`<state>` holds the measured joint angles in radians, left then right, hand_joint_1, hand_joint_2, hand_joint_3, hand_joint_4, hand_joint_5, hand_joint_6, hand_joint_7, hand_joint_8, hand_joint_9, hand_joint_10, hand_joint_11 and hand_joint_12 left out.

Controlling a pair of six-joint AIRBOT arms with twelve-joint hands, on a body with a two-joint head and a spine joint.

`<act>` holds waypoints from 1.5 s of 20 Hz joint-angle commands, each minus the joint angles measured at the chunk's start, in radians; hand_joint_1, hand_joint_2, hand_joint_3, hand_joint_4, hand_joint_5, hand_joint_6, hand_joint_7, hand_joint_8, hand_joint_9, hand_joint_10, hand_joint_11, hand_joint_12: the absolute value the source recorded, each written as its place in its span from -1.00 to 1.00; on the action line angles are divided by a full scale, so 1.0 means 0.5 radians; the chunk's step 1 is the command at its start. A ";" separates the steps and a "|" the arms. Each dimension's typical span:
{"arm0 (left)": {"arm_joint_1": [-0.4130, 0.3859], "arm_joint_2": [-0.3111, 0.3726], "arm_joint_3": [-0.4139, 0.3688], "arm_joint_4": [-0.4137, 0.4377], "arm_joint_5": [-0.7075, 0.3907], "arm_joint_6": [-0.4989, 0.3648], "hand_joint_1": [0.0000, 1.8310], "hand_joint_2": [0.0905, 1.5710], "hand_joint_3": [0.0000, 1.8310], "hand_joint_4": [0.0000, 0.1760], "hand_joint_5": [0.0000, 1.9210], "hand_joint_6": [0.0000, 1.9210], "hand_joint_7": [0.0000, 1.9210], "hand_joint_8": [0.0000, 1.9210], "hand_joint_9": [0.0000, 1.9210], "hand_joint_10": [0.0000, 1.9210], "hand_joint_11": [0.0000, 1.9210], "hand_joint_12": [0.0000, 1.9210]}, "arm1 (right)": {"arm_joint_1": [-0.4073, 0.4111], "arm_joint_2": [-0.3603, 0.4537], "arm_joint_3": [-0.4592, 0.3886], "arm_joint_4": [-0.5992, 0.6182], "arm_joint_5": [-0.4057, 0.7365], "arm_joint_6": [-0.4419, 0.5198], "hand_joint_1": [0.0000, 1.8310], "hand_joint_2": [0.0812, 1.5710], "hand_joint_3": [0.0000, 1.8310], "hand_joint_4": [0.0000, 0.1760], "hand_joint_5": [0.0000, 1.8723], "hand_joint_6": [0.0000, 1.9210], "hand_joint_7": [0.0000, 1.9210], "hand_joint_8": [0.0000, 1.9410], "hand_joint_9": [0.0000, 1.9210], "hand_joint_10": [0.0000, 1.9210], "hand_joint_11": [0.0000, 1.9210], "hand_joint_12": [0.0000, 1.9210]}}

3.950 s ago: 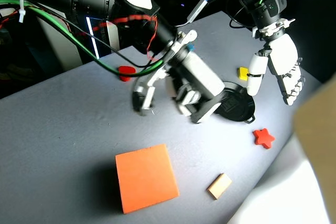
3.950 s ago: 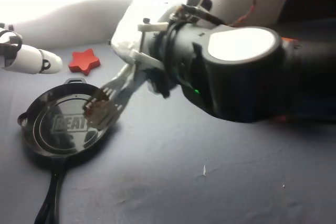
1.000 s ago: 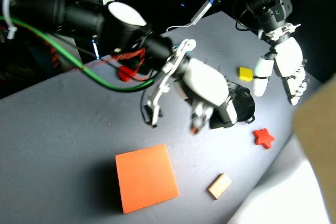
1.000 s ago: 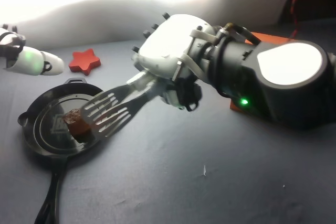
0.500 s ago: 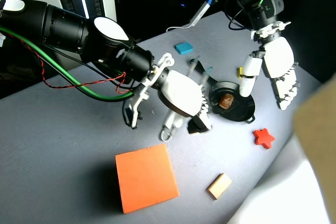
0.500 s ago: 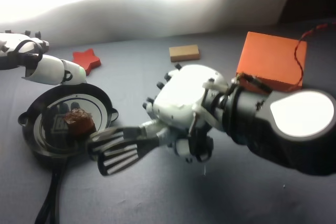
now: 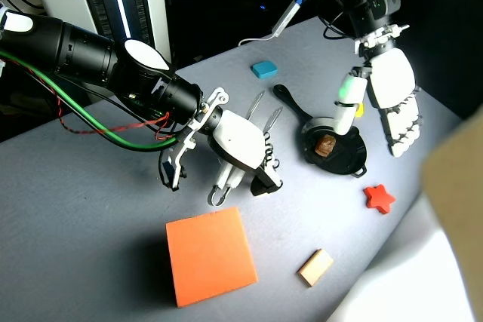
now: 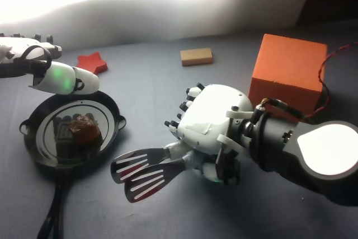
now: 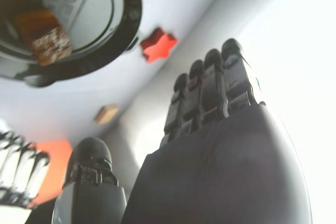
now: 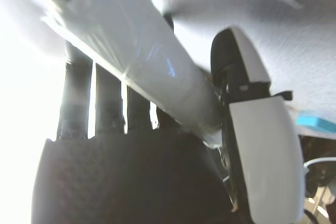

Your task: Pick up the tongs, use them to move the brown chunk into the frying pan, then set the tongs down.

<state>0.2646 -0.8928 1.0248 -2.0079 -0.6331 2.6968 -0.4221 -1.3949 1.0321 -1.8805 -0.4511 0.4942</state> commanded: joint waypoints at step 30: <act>-0.117 0.029 -0.040 -0.012 0.025 0.196 -1.00 0.58 -0.99 -1.00 -0.32 -0.50 -0.34 0.16 -0.46 0.44 -0.75 0.87 | 0.442 1.095 -1.036 1.347 -0.379 -0.808 -0.62 0.67 -1.00 -1.00 -0.01 -0.15 0.03 -0.01 -0.22 0.38 -0.51 0.85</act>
<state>0.2169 -0.8825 1.0016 -2.0586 -0.6273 2.7949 -0.2062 -0.8410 0.5045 -1.1500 -0.6350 0.0910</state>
